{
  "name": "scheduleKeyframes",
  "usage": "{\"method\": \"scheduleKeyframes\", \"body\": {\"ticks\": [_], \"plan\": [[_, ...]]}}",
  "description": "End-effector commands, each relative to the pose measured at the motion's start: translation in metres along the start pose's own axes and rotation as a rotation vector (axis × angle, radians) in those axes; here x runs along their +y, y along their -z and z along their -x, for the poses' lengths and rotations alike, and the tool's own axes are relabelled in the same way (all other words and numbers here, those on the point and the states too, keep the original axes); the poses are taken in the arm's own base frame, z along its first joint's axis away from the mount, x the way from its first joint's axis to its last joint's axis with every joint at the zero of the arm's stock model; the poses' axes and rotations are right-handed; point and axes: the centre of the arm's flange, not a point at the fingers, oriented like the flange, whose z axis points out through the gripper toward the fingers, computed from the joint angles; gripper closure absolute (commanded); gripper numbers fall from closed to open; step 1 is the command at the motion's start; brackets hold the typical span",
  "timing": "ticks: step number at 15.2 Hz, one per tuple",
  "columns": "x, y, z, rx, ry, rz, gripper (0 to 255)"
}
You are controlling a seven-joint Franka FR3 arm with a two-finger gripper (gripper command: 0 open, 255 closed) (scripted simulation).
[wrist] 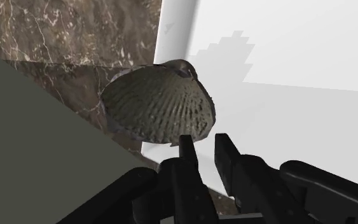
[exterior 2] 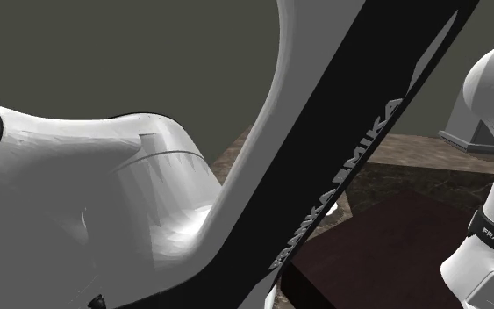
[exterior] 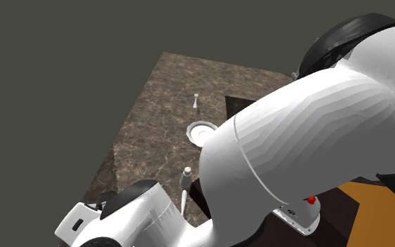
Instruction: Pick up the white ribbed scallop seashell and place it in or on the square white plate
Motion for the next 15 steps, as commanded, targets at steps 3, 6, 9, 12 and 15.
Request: {"method": "scheduleKeyframes", "body": {"ticks": [3,6,9,12,15], "plan": [[0.0,0.0,0.0,0.0,0.0,0.0,255],[0.0,0.0,0.0,0.0,0.0,0.0,255],[0.007,-0.012,0.002,-0.023,0.162,-0.046,0],[0.027,-0.05,0.001,-0.091,0.648,-0.185,0],[0.029,-0.07,0.002,-0.107,0.766,-0.219,0]]}}
